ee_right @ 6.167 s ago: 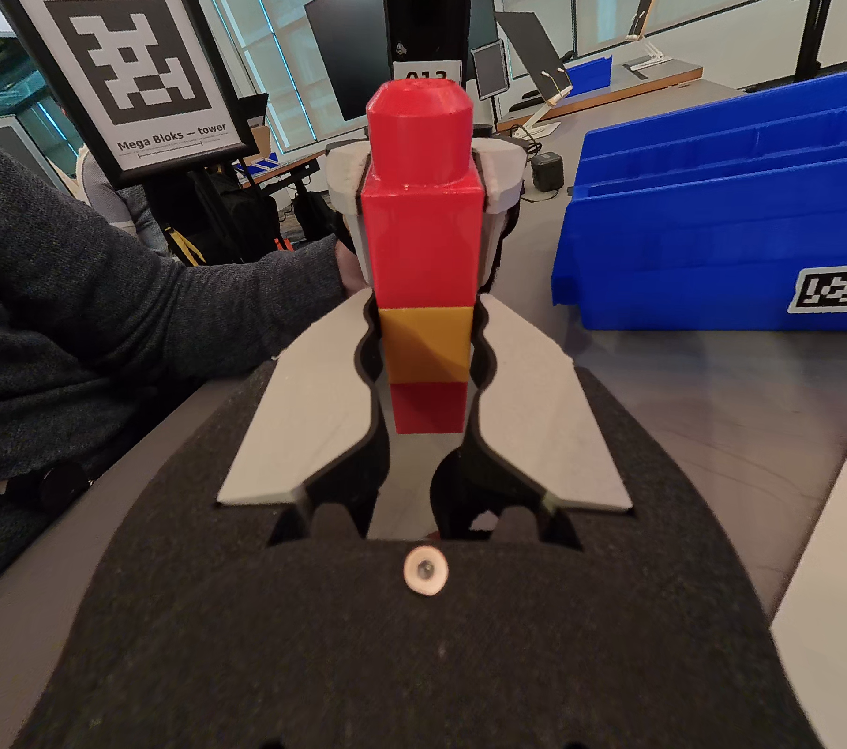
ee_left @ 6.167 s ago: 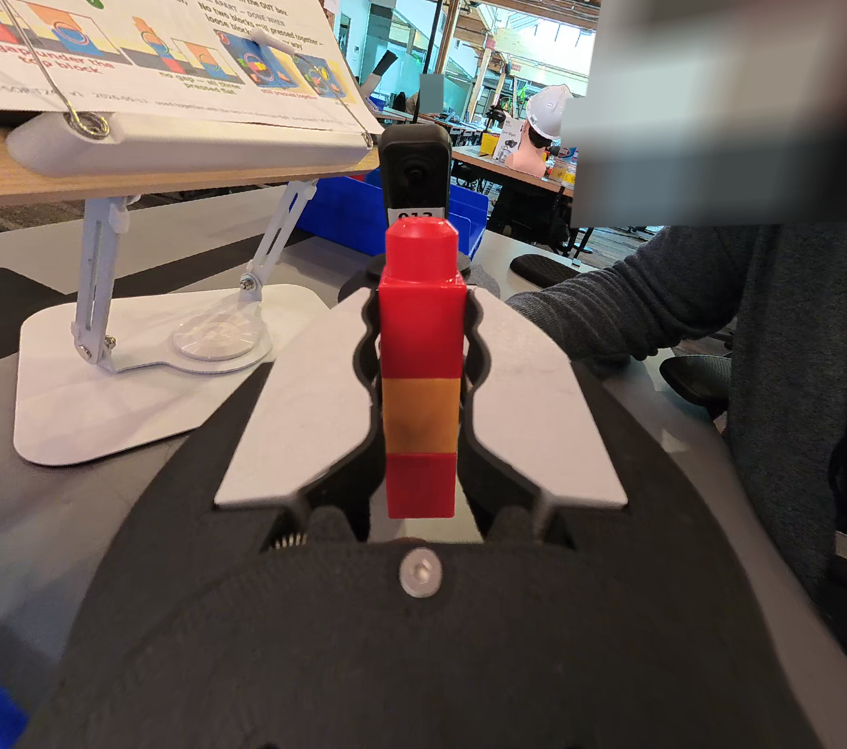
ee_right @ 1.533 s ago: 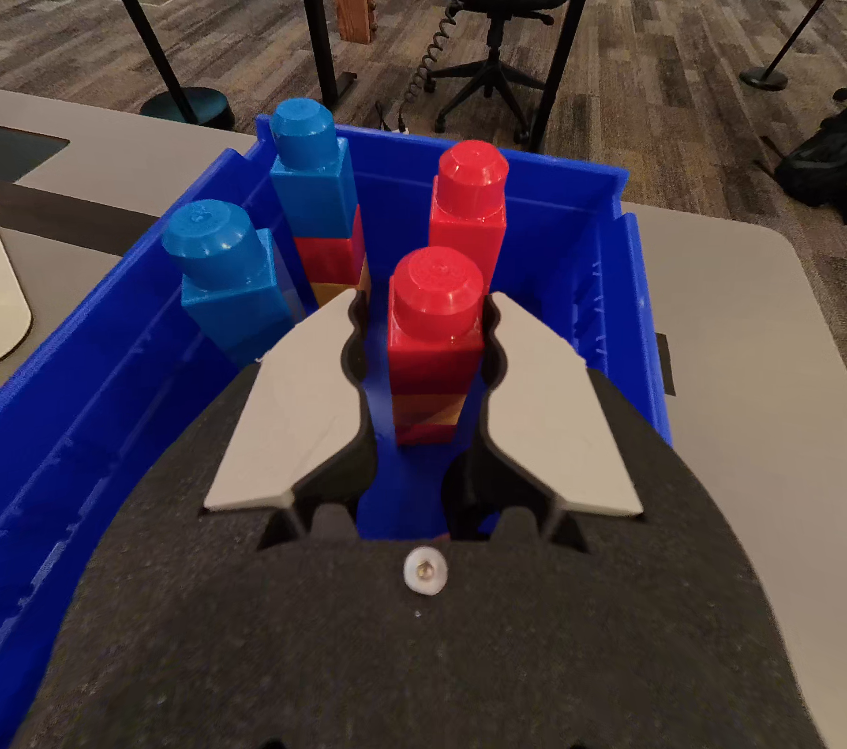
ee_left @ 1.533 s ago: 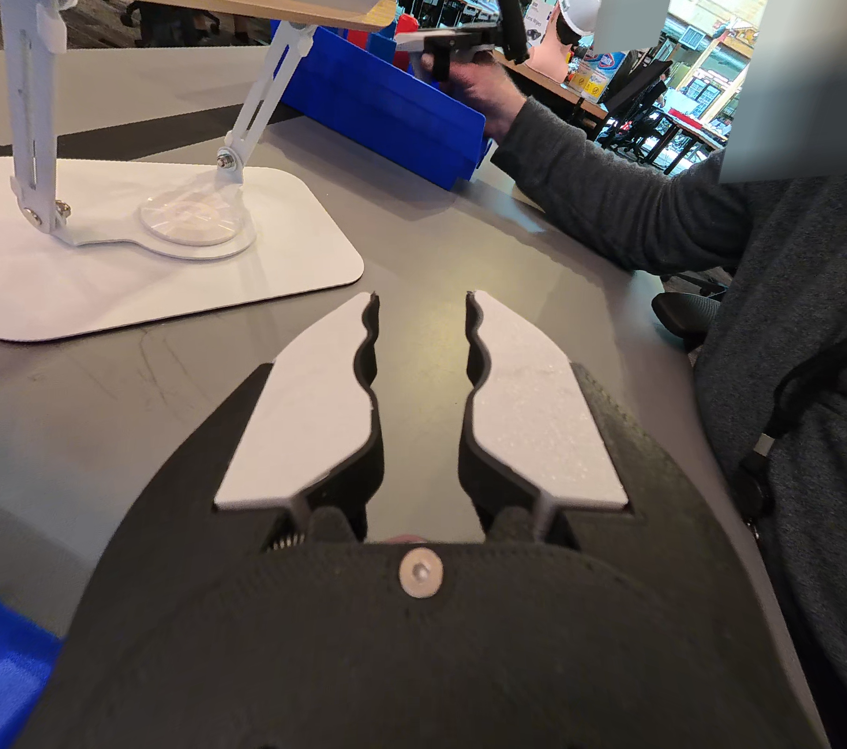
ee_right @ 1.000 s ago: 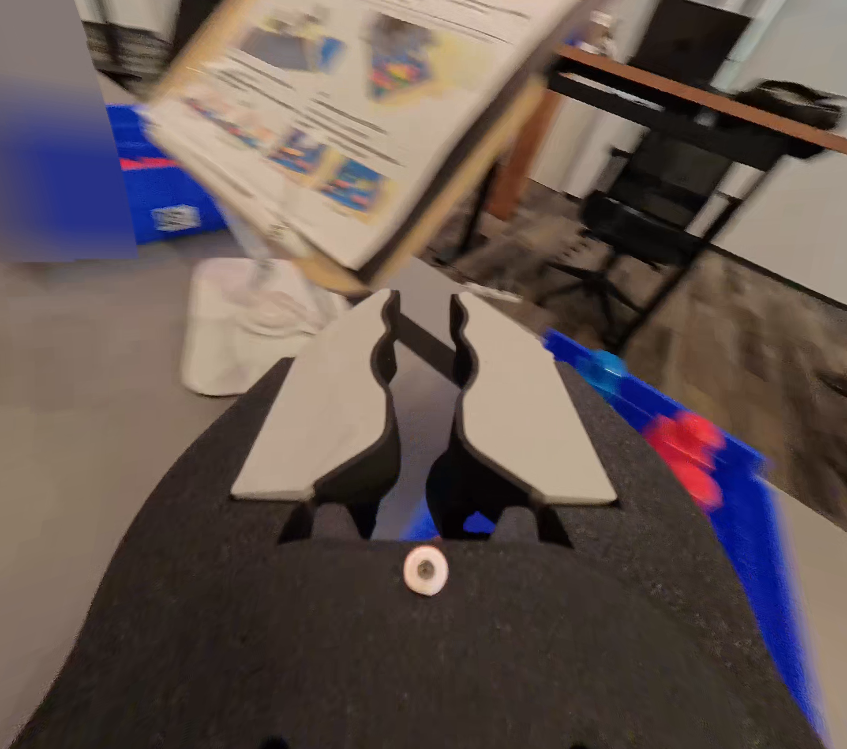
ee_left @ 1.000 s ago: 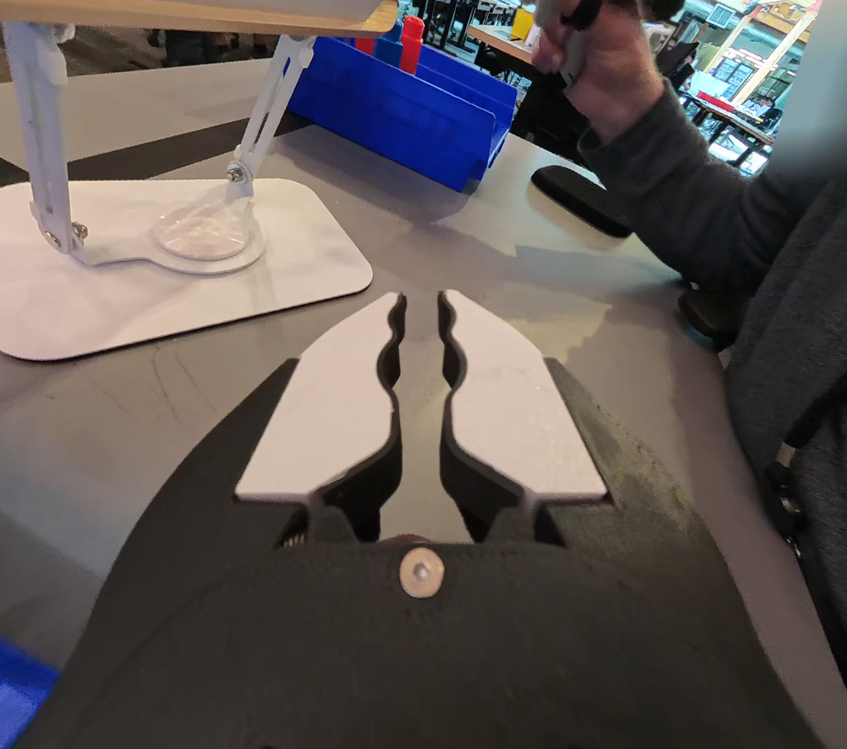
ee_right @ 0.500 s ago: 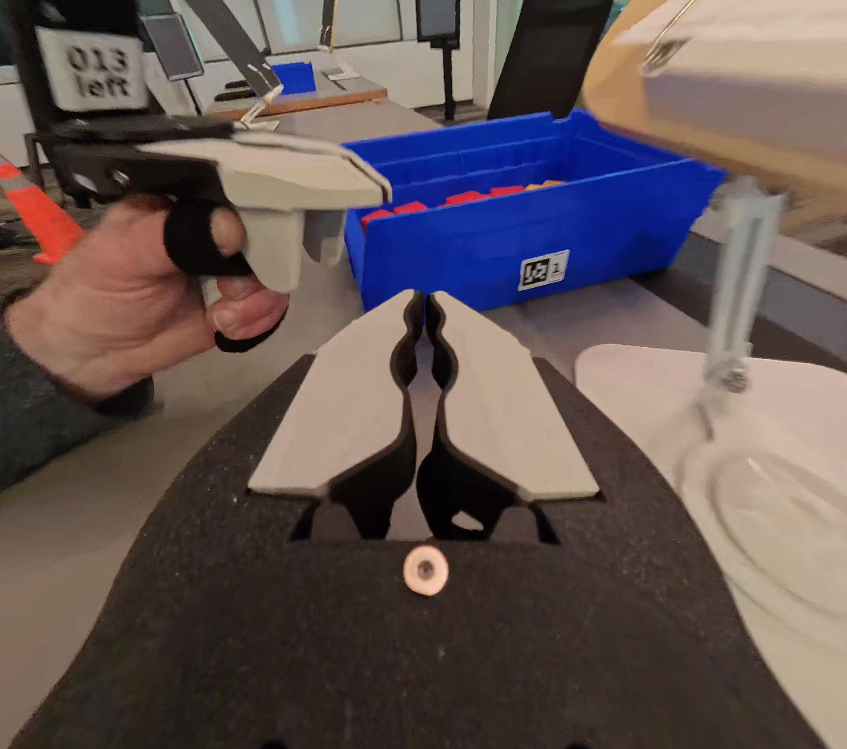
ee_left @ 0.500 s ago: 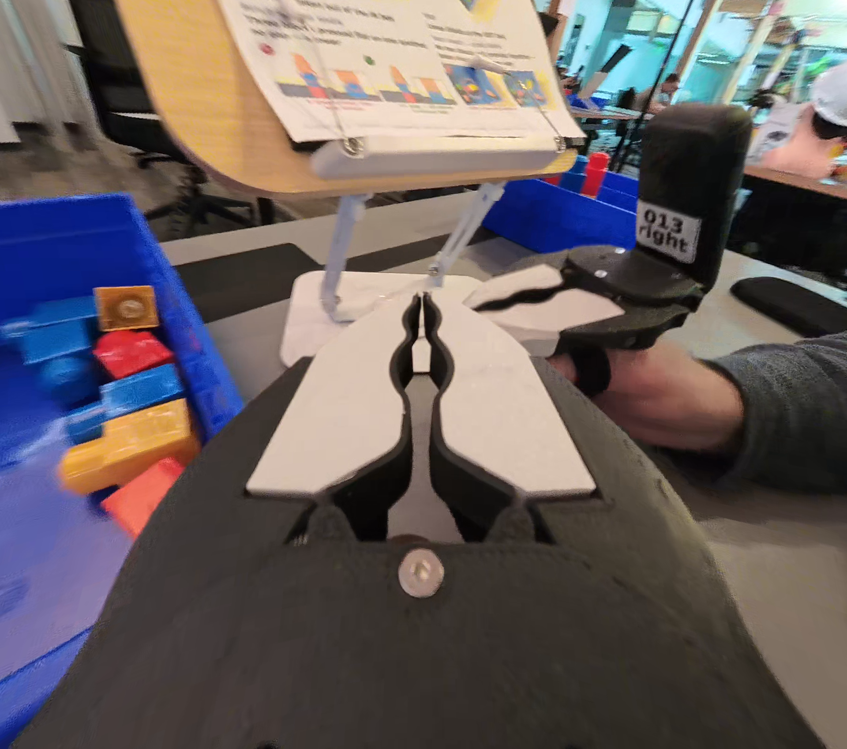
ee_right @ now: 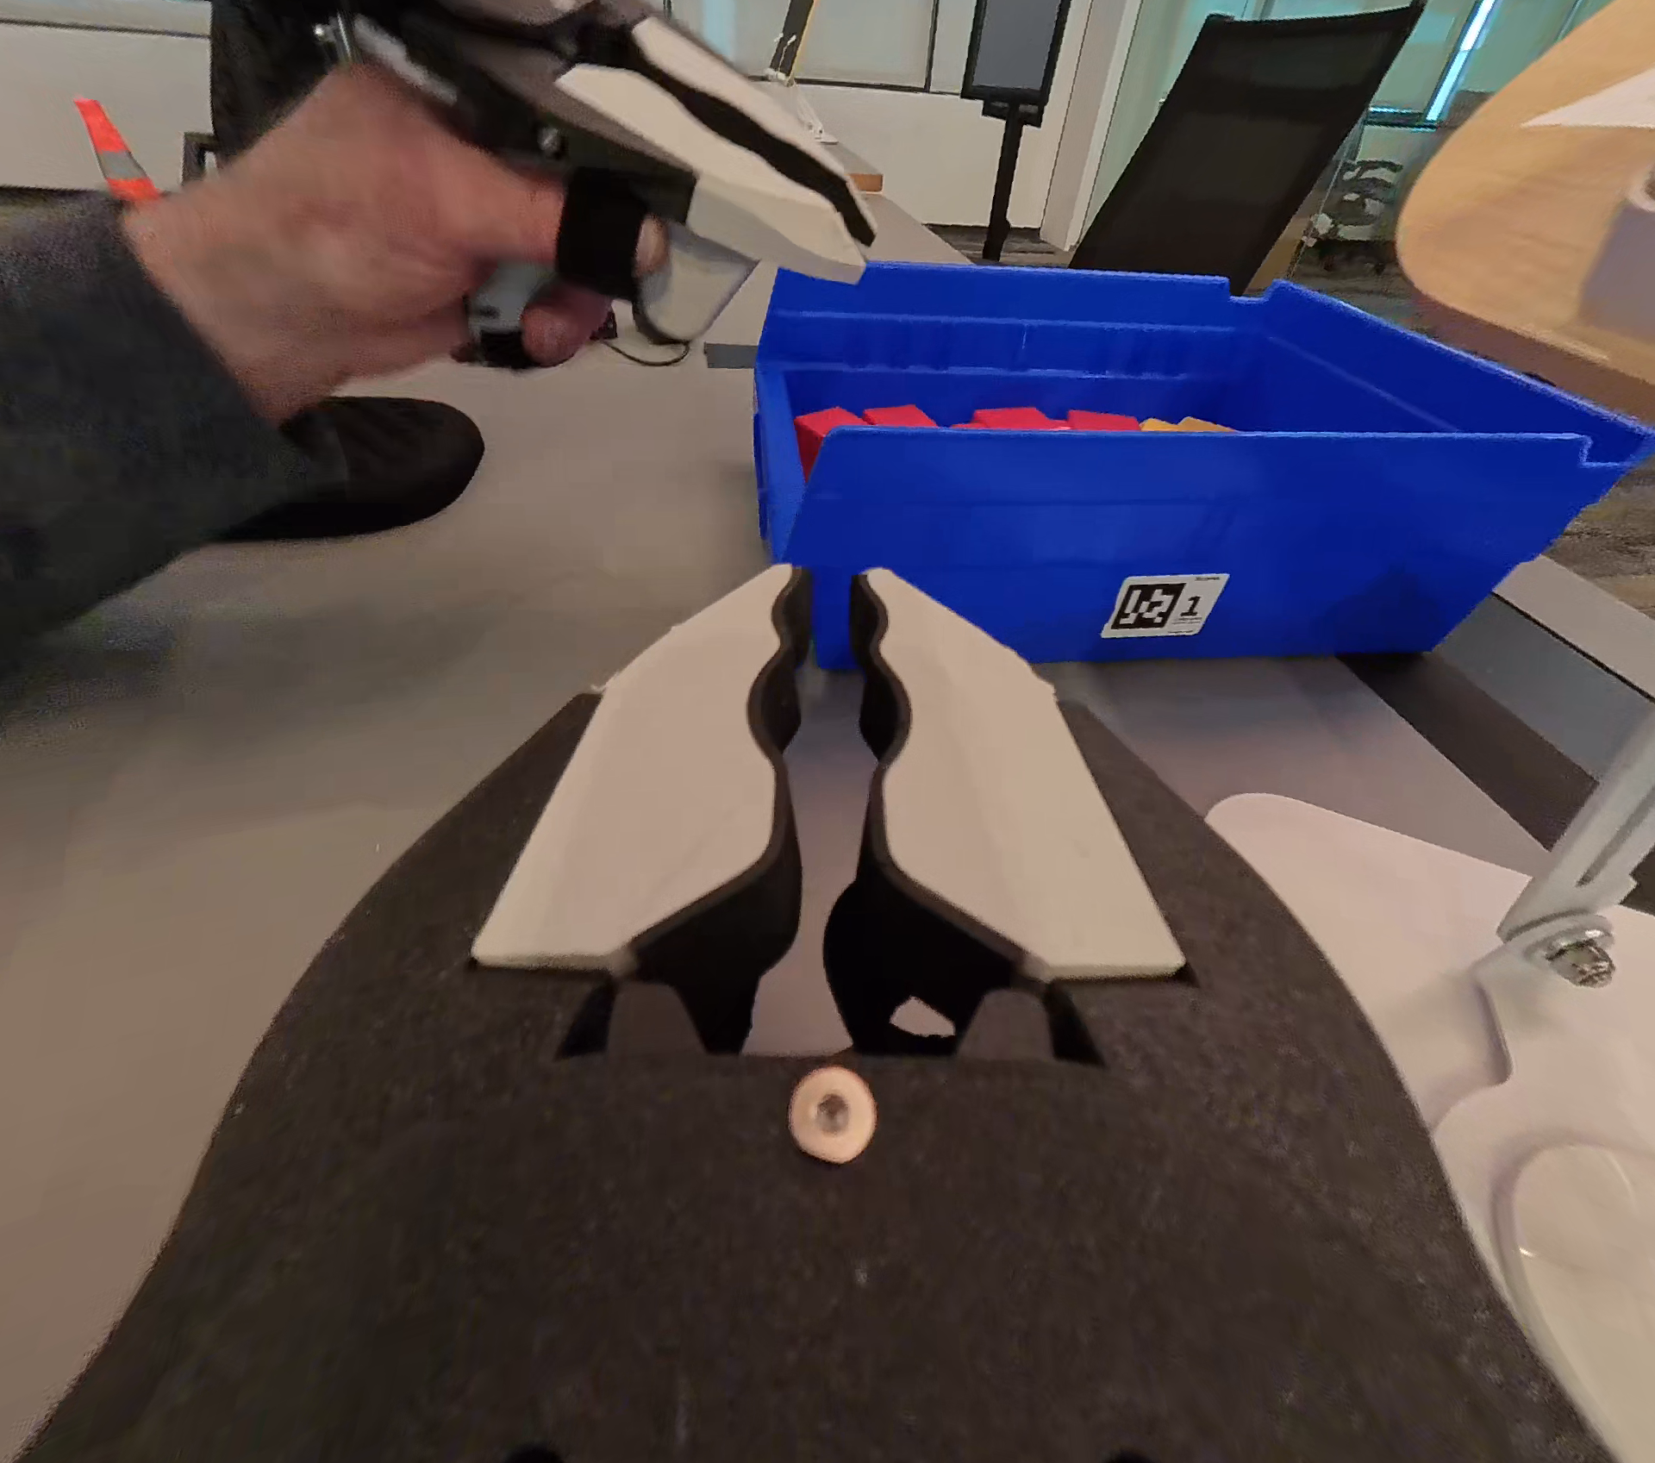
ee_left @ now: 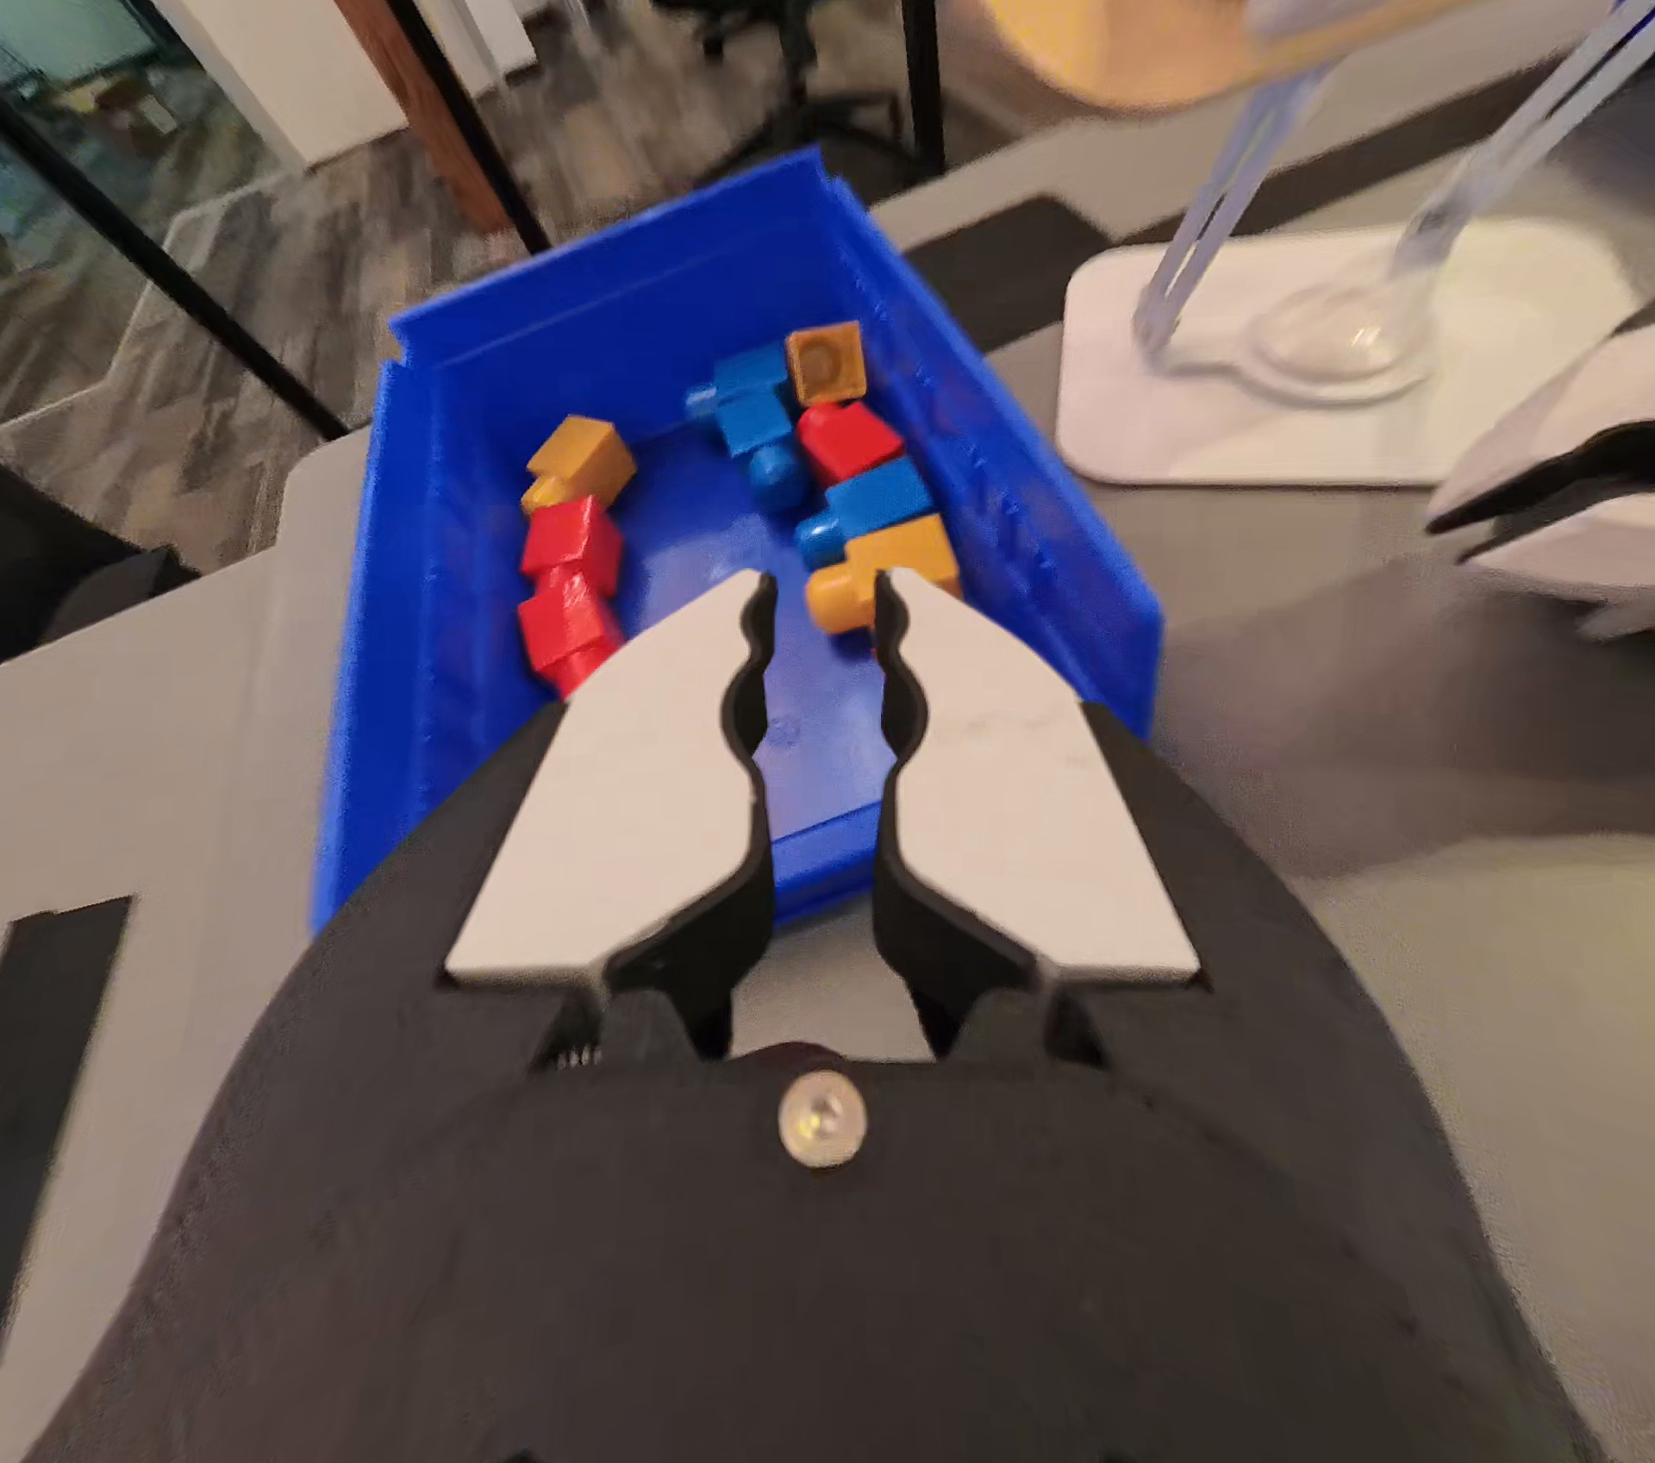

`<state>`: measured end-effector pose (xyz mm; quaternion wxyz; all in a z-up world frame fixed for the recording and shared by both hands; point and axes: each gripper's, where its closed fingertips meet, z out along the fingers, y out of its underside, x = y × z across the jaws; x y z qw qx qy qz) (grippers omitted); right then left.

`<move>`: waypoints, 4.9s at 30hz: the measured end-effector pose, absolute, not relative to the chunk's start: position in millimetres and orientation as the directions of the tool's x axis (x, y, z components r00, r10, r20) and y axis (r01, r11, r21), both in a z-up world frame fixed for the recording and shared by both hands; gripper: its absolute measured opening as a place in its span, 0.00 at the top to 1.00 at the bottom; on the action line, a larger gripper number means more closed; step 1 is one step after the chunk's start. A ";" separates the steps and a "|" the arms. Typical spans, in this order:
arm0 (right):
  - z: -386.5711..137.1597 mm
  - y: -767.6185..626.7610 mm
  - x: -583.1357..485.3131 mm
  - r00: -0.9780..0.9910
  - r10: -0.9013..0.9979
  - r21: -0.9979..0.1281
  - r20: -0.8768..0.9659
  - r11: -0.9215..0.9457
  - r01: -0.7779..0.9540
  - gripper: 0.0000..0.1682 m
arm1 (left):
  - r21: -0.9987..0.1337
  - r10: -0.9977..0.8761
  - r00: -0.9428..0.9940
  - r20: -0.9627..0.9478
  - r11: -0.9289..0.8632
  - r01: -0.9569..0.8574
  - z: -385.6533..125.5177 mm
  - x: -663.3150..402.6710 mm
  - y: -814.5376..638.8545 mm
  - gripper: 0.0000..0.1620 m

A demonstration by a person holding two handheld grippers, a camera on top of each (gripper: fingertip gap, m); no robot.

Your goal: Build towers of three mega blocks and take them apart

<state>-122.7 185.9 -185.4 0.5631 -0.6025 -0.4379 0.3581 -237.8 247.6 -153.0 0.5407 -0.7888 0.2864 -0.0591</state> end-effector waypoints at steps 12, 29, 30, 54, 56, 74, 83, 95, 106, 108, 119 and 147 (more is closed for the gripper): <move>-185.5 187.0 -121.7 0.335 0.942 -0.994 0.003 -0.034 0.103 0.92 | -0.205 -0.834 0.481 -0.271 -0.438 -0.875 -223.6 -298.0 273.0 0.84; -187.0 186.8 -123.0 0.323 0.946 -0.993 -0.007 -0.045 0.110 0.90 | 0.099 -0.819 0.532 -0.217 -0.560 -0.822 -267.5 -316.5 290.3 0.74; -187.1 186.8 -123.0 0.322 0.947 -0.993 -0.007 -0.045 0.110 0.90 | 0.093 -0.814 0.536 -0.226 -0.565 -0.820 -268.3 -315.5 293.2 0.74; -187.0 187.4 -123.1 0.316 0.949 -0.993 -0.019 -0.056 0.108 0.88 | -0.069 -0.771 0.519 -0.368 -0.534 -0.843 -248.0 -322.2 306.1 0.77; -186.1 188.0 -122.4 0.319 0.948 -0.993 -0.023 -0.058 0.101 0.86 | -0.251 -0.746 0.592 -0.306 -0.536 -0.806 -230.8 -304.6 299.6 0.78; -147.6 171.3 -106.4 0.037 0.977 -0.951 -0.211 -0.197 -0.240 0.74 | -0.923 -0.933 0.231 0.277 -0.325 -0.205 -178.4 -105.9 164.2 0.78; -148.1 163.1 -111.0 -0.057 0.969 -0.942 -0.241 -0.248 -0.224 0.76 | -0.955 -0.957 0.119 0.264 -0.277 -0.109 -166.2 -96.8 154.4 0.78; -144.8 166.4 -105.9 -0.080 0.957 -0.923 -0.278 -0.290 -0.253 0.79 | -0.944 -0.951 0.121 0.285 -0.300 -0.135 -175.5 -100.2 153.5 0.76; -149.4 162.1 -111.0 -0.106 0.954 -0.931 -0.281 -0.298 -0.211 0.78 | -0.957 -0.955 0.118 0.272 -0.282 -0.069 -167.9 -99.2 156.3 0.79; -149.5 162.5 -110.7 -0.112 0.951 -0.928 -0.288 -0.306 -0.211 0.79 | -0.956 -0.953 0.117 0.281 -0.289 -0.057 -167.6 -98.4 156.4 0.79; -149.3 166.7 -107.6 -0.117 0.941 -0.916 -0.317 -0.336 -0.220 0.79 | -0.932 -0.923 0.384 0.018 -0.154 -0.328 -154.0 -158.6 186.3 0.73; -149.9 166.9 -107.9 -0.126 0.936 -0.913 -0.327 -0.348 -0.214 0.79 | 0.326 -0.968 0.049 -0.247 -0.131 -0.936 -276.3 -323.9 344.6 0.76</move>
